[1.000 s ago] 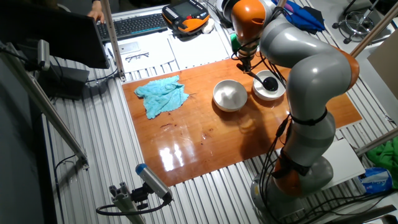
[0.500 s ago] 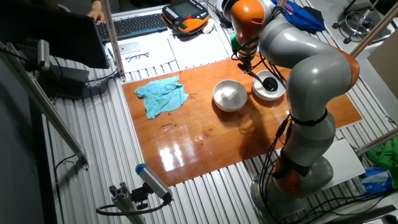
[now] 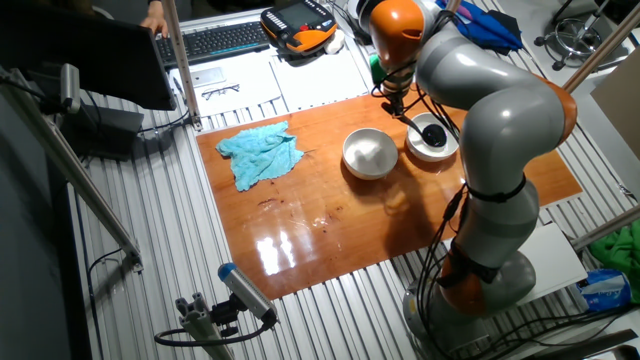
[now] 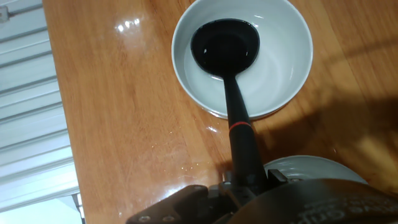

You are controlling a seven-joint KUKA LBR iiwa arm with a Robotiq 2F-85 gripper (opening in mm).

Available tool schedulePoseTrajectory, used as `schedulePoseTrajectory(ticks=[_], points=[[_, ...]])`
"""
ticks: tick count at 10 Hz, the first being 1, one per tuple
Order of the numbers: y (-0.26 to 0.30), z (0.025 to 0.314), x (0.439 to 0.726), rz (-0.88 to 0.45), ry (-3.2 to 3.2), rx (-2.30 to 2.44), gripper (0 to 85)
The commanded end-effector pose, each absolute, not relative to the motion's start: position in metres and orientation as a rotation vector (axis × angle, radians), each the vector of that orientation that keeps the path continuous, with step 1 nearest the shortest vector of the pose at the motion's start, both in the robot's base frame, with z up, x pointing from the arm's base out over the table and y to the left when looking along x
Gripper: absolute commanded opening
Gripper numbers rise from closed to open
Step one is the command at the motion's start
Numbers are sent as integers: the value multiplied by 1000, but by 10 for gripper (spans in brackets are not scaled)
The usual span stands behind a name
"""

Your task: Scoop water with a large spoon from one bowl to another

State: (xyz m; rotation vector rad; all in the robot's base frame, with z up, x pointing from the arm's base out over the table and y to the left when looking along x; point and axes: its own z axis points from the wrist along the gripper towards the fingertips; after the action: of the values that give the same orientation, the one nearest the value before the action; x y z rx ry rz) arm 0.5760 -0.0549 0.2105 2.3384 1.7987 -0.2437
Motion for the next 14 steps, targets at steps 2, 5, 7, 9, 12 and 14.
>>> schedulePoseTrajectory(ticks=[2,5,7,9,12,14], points=[[-55,204,574,-236,1805,2327,0],[-58,213,571,-247,1799,2324,0],[-58,218,567,-260,1797,2316,0],[-57,227,564,-271,1795,2311,0],[-53,233,561,-287,1799,2303,0],[-54,233,561,-288,1810,2295,0]])
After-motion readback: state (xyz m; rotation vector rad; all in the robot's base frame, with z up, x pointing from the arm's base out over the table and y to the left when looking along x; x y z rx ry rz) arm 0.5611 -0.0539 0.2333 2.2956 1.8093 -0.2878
